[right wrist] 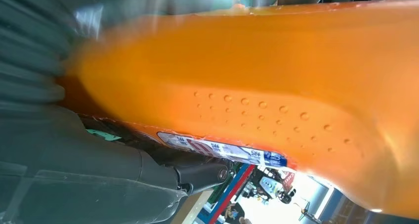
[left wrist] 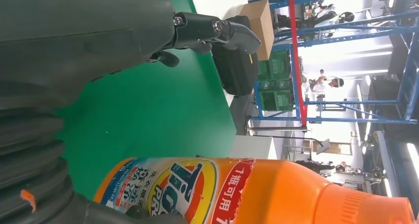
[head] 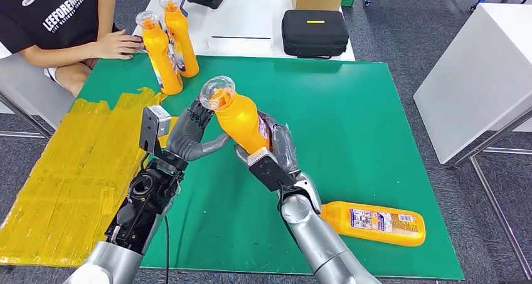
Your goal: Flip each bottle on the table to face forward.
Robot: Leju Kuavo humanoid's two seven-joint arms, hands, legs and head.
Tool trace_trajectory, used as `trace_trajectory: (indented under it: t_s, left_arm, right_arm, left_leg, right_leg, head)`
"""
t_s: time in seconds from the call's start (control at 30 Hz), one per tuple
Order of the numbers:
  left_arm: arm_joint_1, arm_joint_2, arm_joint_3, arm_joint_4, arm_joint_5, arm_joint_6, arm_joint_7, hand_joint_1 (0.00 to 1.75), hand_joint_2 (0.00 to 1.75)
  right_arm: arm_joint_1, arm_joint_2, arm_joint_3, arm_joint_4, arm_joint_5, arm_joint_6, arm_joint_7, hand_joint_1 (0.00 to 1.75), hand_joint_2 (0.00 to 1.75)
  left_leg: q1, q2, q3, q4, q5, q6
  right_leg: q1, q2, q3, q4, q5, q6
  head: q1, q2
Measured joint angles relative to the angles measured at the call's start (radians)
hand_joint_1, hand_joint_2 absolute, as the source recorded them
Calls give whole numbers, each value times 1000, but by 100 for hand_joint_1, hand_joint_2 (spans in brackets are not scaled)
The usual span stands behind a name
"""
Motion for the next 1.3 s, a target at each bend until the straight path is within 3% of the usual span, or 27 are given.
trace_trajectory:
  t_s: [0.27,0.67,1.3]
  left_arm:
    - [8,0,-9,-10,5,2,8,0,175]
    - [34,-6,-39,-62,12,9,36,0,175]
    - [34,-28,-67,-67,17,-7,32,0,175]
  right_arm:
    - [1,0,0,3,-18,-16,3,175,175]
    - [-3,0,-58,5,-141,-169,-13,175,175]
    - [-57,44,-38,82,-108,-180,-12,175,175]
  left_leg:
    - [0,0,0,0,0,0]
    - [0,0,0,0,0,0]
    - [0,0,0,0,0,0]
  right_leg:
    - [0,0,0,0,0,0]
    - [0,0,0,0,0,0]
    - [0,0,0,0,0,0]
  head:
    - [0,0]
    - [0,0]
    - [0,0]
